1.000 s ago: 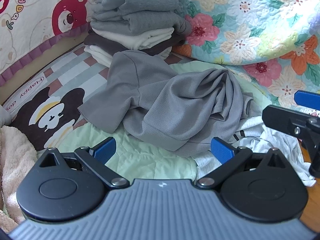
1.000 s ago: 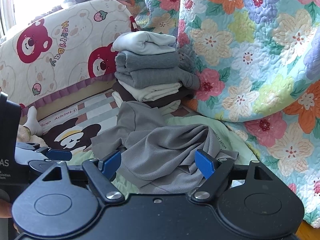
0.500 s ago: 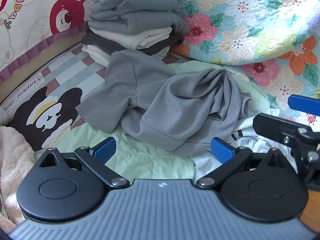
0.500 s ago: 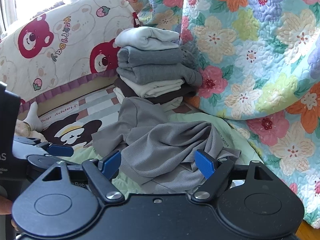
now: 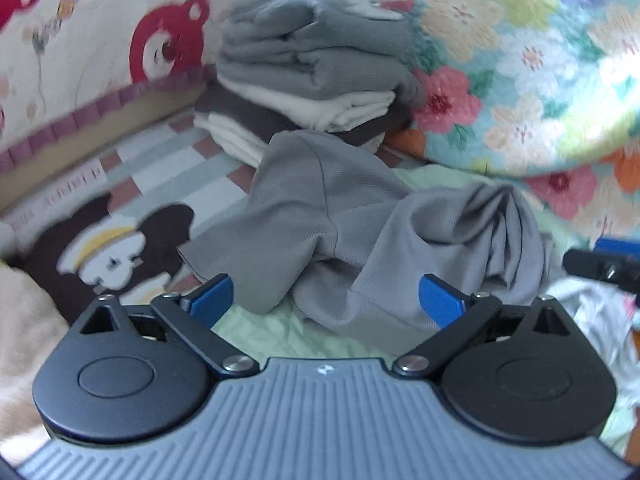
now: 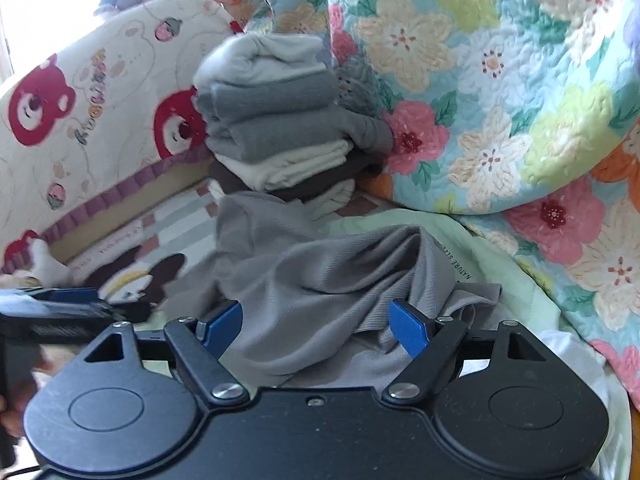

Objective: Fold clothes
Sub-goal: 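Grasp the grey T-shirt with the left gripper while the right gripper grasps it too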

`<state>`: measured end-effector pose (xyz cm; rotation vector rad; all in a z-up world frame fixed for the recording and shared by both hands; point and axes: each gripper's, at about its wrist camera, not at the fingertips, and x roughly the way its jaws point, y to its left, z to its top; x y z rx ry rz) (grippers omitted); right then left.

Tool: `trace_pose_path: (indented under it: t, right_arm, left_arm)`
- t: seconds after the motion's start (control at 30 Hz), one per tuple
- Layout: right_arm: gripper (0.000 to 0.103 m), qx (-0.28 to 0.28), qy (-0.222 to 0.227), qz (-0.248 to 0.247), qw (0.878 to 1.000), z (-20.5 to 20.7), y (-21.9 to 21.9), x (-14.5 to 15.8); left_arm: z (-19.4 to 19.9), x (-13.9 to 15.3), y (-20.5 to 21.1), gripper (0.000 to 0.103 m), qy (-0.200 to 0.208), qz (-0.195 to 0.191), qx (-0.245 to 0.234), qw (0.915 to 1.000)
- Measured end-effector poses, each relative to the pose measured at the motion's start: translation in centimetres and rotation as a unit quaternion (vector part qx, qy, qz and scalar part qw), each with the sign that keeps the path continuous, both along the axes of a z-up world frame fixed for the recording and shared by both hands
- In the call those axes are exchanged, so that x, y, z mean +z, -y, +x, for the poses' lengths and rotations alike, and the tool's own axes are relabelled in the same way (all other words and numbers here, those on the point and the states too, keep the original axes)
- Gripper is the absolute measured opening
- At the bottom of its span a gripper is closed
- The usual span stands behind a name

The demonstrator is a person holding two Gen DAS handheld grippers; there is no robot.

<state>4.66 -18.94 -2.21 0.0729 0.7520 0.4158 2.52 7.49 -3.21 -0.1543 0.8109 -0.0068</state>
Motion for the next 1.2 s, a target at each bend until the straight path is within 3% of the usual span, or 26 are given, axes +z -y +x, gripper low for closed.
trace_pose_path:
  t: [0.03,0.07,0.1,0.13,0.23,0.27,0.3,0.37,0.47,0.5,0.6,0.63,0.67,0.7,0.73,0.77,0.9,1.07,1.2]
  right_arm:
    - [0.073,-0.002,-0.003,-0.006,1.000,0.6,0.1,-0.8]
    - [0.048,-0.003,-0.005,-0.012,1.000,1.2,0.3,-1.5]
    - [0.015,-0.006,-0.008,-0.015,1.000,1.7,0.5,-2.2]
    - [0.006,-0.011,-0.015,-0.011,1.000,2.2,0.8,-2.9]
    - [0.010,-0.029,-0.033,-0.002,0.999,3.8,1.6,-4.9]
    - [0.016,-0.034,-0.039,0.002,0.999,4.3,1.9,-5.6]
    - [0.039,-0.040,-0.045,0.005,0.998,4.8,2.2,-6.3]
    - [0.075,-0.052,-0.057,0.011,0.997,5.8,2.8,-7.6]
    - [0.081,-0.069,-0.075,0.021,0.995,7.4,3.6,-9.6]
    - [0.086,-0.075,-0.081,0.024,0.994,7.9,3.9,-10.3]
    - [0.085,-0.092,-0.099,0.034,0.990,9.4,4.8,-12.4]
    - [0.079,-0.086,-0.101,0.028,0.991,10.0,4.7,-13.0]
    - [0.053,-0.070,-0.095,0.009,0.993,10.5,4.0,-13.5]
    - [0.020,-0.063,-0.087,0.001,0.994,10.7,3.7,-13.2]
    - [0.018,-0.060,-0.079,0.010,0.995,10.7,3.7,-12.5]
    - [0.013,-0.054,-0.061,0.015,0.997,10.5,3.6,-11.3]
    - [0.012,-0.001,0.073,0.000,0.997,7.7,1.7,-4.6]
    - [0.012,0.070,0.173,-0.002,0.982,5.3,-2.9,4.6]
    - [0.012,0.120,0.235,0.008,0.964,3.6,-6.6,12.1]
  left_arm:
    - [0.5,-0.6,-0.5,0.073,-0.011,-0.017,0.005,0.9998]
    - [1.1,-1.3,-0.8,0.066,-0.026,-0.034,0.007,0.9991]
    - [1.8,-2.0,-1.1,0.063,-0.042,-0.053,0.006,0.9977]
    - [2.2,-2.6,-1.1,0.058,-0.048,-0.066,0.002,0.9966]
    - [3.3,-4.0,0.1,0.057,-0.059,-0.088,-0.017,0.9943]
    - [3.8,-4.5,0.9,0.057,-0.064,-0.086,-0.026,0.9939]
    - [4.4,-5.0,1.8,0.058,-0.072,-0.074,-0.035,0.9940]
    - [5.8,-6.2,3.5,0.071,-0.092,-0.044,-0.045,0.9937]
    - [8.8,-8.5,6.1,0.092,-0.128,0.017,-0.045,0.9906]
    - [9.7,-9.4,6.9,0.093,-0.136,0.038,-0.046,0.9889]
    - [11.6,-12.3,8.3,0.086,-0.154,0.051,-0.082,0.9833]
    - [11.7,-13.0,8.3,0.061,-0.152,0.047,-0.081,0.9839]
    - [11.6,-13.1,8.3,0.033,-0.144,0.061,-0.078,0.9847]
    - [11.3,-12.6,8.0,0.022,-0.131,0.075,-0.077,0.9855]
    - [10.9,-12.0,7.8,0.012,-0.118,0.088,-0.077,0.9862]
    - [10.4,-11.1,7.1,0.011,-0.103,0.089,-0.069,0.9883]
    - [8.1,-6.3,3.4,0.009,-0.044,0.102,-0.012,0.9937]
    - [6.0,1.7,-1.6,0.008,0.017,0.123,0.050,0.9910]
    - [4.6,8.9,-6.2,0.008,0.063,0.161,0.078,0.9819]
